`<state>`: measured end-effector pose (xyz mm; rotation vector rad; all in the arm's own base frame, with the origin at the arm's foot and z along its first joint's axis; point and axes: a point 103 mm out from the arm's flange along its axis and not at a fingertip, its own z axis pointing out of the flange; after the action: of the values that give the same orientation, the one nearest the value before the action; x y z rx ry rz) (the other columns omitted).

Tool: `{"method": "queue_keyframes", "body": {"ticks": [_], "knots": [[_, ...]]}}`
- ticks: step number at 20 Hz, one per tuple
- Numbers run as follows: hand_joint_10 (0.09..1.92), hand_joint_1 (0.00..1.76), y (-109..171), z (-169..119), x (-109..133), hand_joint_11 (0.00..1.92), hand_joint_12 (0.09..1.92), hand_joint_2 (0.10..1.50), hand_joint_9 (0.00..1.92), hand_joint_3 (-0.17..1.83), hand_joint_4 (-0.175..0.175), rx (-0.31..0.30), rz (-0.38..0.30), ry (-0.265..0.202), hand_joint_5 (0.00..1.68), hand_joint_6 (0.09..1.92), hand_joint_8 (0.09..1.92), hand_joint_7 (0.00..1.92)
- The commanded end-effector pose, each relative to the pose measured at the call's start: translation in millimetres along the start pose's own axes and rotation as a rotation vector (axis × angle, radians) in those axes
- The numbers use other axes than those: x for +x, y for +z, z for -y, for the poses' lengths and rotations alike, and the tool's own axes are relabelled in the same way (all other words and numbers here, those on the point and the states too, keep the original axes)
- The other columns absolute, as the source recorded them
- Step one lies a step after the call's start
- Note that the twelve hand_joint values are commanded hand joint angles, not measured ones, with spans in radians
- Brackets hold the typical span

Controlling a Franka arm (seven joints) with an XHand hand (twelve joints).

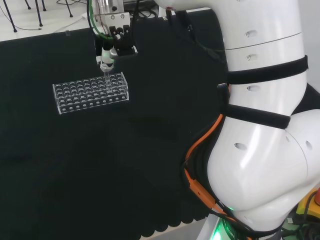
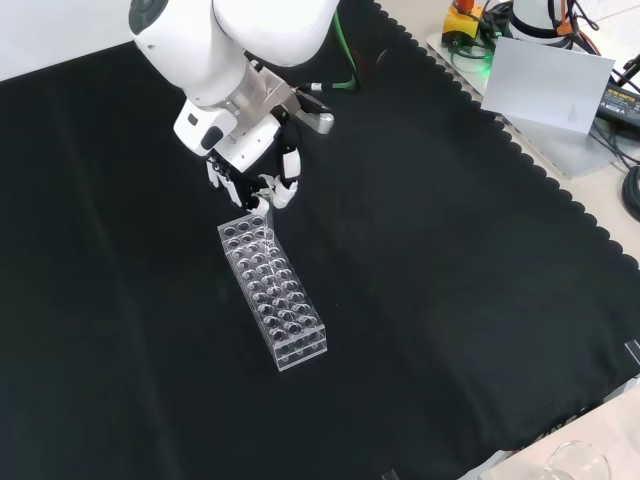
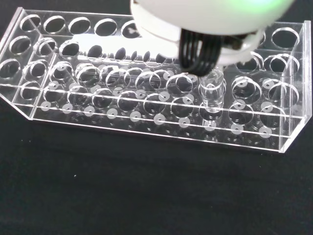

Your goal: Put the test tube back in the rack.

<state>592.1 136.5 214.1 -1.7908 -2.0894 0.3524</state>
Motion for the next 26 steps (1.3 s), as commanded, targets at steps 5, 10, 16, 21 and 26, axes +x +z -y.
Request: {"method": "queue_keyframes", "body": {"ticks": [5,10,16,21,26], "knots": [[0.58,1.43,8.2,-3.9,-5.1,1.01,1.17,0.66,1.32,0.57,-0.175,0.011,-0.010,0.005,1.31,0.53,0.62,1.71],[0.58,1.43,11.1,-7.0,-5.7,1.01,1.17,0.66,1.32,0.57,-0.175,0.024,-0.011,0.010,1.31,0.53,0.62,1.71],[0.58,1.43,24.8,-20.5,-2.3,1.01,1.17,0.66,1.32,0.57,-0.175,0.040,-0.003,0.001,1.31,0.53,0.62,1.71],[0.58,1.43,28.9,-22.3,-0.9,1.01,1.17,0.66,1.32,0.57,-0.175,0.049,-0.013,-0.007,1.31,0.53,0.62,1.71],[0.58,1.43,33.6,-22.4,-1.1,1.01,1.17,0.66,1.32,0.57,-0.175,0.058,-0.010,-0.007,1.31,0.53,0.62,1.71]]}}
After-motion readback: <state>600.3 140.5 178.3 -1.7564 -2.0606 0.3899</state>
